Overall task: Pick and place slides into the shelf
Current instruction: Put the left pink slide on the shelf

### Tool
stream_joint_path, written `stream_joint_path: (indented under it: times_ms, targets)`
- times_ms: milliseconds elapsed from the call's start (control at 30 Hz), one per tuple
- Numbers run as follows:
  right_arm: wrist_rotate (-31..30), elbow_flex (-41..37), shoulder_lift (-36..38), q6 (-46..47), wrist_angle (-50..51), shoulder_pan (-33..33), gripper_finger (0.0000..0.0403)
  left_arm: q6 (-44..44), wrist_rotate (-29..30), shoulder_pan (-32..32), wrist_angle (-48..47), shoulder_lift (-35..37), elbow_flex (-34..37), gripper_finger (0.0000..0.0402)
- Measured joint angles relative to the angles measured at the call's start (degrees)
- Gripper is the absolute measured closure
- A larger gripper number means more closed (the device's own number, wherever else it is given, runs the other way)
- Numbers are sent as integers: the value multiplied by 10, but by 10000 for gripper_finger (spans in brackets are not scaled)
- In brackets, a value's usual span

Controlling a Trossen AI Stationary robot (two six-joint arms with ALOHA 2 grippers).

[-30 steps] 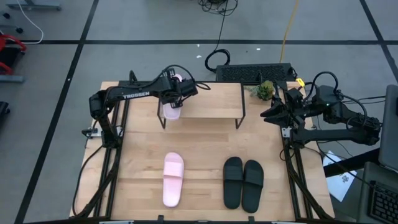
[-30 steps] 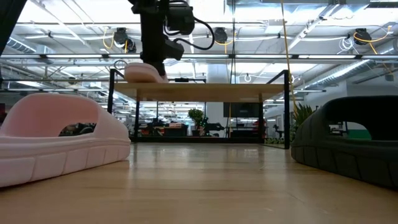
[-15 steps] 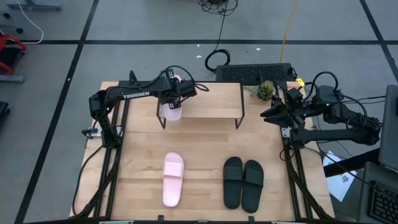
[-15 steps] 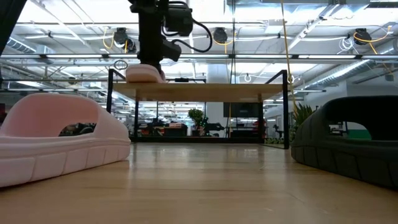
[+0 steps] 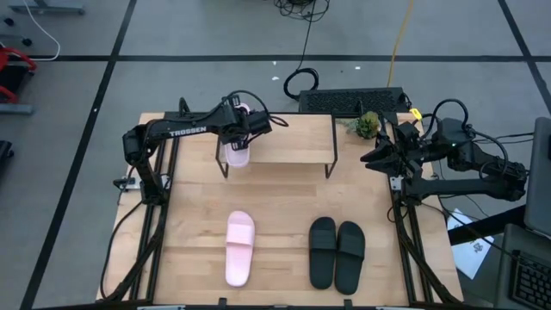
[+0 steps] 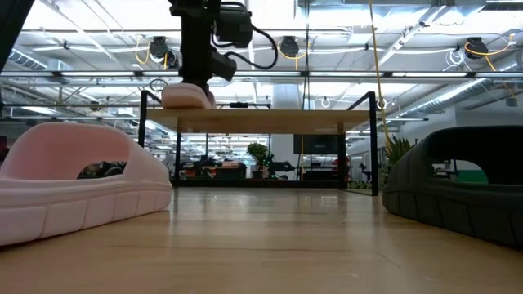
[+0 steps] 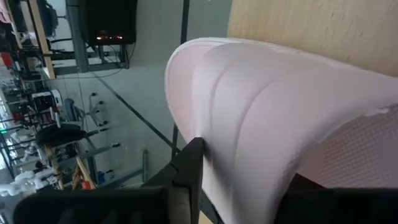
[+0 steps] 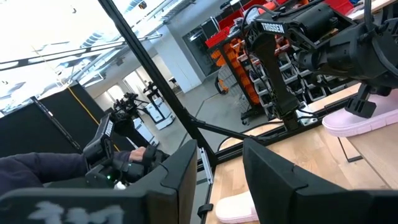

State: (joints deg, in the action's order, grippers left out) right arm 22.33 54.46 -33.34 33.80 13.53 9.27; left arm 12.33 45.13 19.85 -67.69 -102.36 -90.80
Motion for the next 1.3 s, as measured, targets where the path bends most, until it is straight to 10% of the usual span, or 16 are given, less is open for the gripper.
stream_joint_path:
  times_ms: [1300]
  targets:
    - [0,0,0,0,0,0,282,-8,-52,21,25,22,-2,316]
